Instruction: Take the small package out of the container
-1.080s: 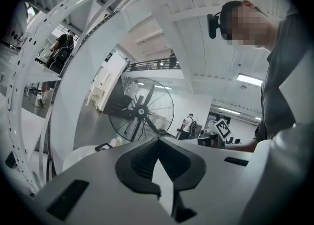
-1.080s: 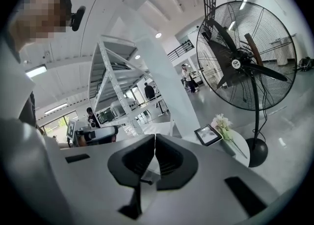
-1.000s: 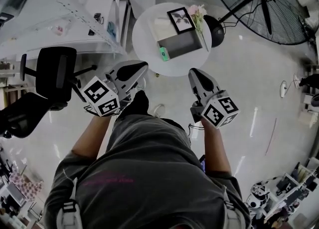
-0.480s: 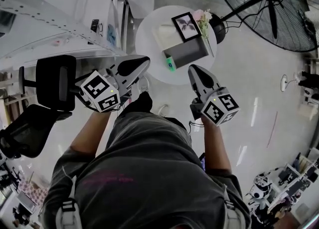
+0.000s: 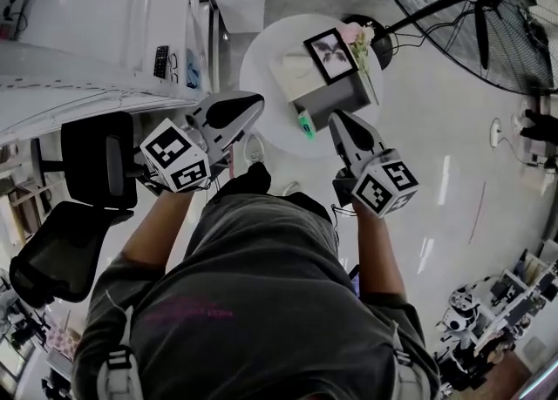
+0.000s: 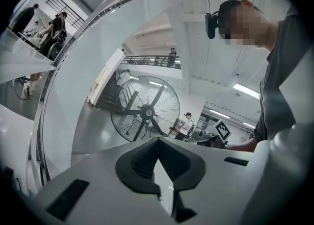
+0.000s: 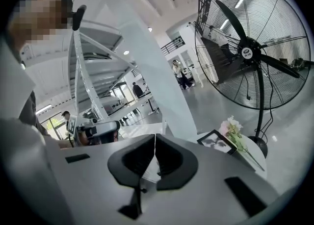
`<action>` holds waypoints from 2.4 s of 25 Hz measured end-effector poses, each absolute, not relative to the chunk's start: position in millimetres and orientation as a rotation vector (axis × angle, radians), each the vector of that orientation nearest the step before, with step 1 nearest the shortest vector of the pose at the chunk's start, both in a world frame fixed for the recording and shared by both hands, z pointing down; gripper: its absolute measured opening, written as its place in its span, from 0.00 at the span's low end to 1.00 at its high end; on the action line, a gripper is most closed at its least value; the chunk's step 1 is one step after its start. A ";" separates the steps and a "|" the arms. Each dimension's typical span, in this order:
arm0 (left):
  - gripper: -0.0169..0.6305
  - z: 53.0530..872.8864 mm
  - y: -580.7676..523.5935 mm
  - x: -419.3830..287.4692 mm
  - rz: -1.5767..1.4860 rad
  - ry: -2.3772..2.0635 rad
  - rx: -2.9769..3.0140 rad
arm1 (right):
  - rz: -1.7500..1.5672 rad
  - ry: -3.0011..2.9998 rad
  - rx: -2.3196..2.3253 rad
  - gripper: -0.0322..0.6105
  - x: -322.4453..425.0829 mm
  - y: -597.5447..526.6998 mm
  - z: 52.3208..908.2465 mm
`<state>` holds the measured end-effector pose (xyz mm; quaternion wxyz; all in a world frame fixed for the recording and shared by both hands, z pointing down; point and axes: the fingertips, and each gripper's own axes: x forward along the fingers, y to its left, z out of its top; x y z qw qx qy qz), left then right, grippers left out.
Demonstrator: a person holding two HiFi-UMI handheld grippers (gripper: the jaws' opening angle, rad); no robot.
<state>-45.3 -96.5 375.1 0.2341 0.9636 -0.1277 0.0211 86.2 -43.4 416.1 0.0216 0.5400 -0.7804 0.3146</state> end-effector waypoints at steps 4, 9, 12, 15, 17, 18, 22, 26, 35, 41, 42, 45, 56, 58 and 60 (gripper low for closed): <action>0.05 380.6 -115.1 -51.0 0.067 -0.331 2.641 | 0.985 -2.395 1.673 0.09 78.5 -60.5 421.7; 0.05 389.9 -134.4 -55.5 0.068 -0.328 2.622 | 0.985 -2.369 1.649 0.09 71.7 -77.8 433.4; 0.05 395.7 -140.2 -55.8 0.072 -0.328 2.611 | 0.976 -2.355 1.633 0.09 69.5 -83.7 439.4; 0.05 401.3 -143.7 -54.8 0.079 -0.328 2.602 | 0.966 -2.348 1.610 0.09 68.2 -89.3 445.4; 0.05 405.5 -144.6 -54.5 0.087 -0.332 2.596 | 0.964 -2.334 1.587 0.09 68.1 -90.3 452.4; 0.05 407.8 -144.9 -54.5 0.090 -0.336 2.592 | 0.960 -2.323 1.571 0.09 68.4 -90.0 457.2; 0.05 416.5 -148.0 -55.9 0.103 -0.369 2.575 | 0.937 -2.282 1.490 0.09 67.6 -90.0 482.2; 0.05 426.2 -146.2 -55.7 0.118 -0.413 2.549 | 0.919 -2.240 1.392 0.09 68.7 -85.2 516.4; 0.05 451.6 -139.2 -37.8 0.177 -0.540 2.478 | 0.933 -2.210 1.179 0.09 64.0 -68.6 580.1; 0.05 455.0 -127.3 -14.8 0.189 -0.603 2.450 | 0.885 -2.173 1.045 0.22 60.0 -46.9 607.0; 0.05 456.3 -124.9 -11.8 0.193 -0.612 2.444 | 0.880 -2.163 1.034 0.22 60.9 -44.1 610.8; 0.05 461.1 -118.5 -5.7 0.200 -0.634 2.431 | 0.858 -2.133 1.012 0.26 64.4 -37.2 623.2; 0.05 474.2 -96.3 -6.9 0.227 -0.666 2.393 | 0.891 -2.048 0.964 0.28 69.8 -17.6 658.7; 0.05 475.9 -94.5 -9.2 0.230 -0.669 2.391 | 0.898 -2.043 0.960 0.26 69.5 -15.6 662.6; 0.05 477.1 -92.5 -11.7 0.232 -0.669 2.390 | 0.898 -2.030 0.968 0.24 70.1 -14.2 666.5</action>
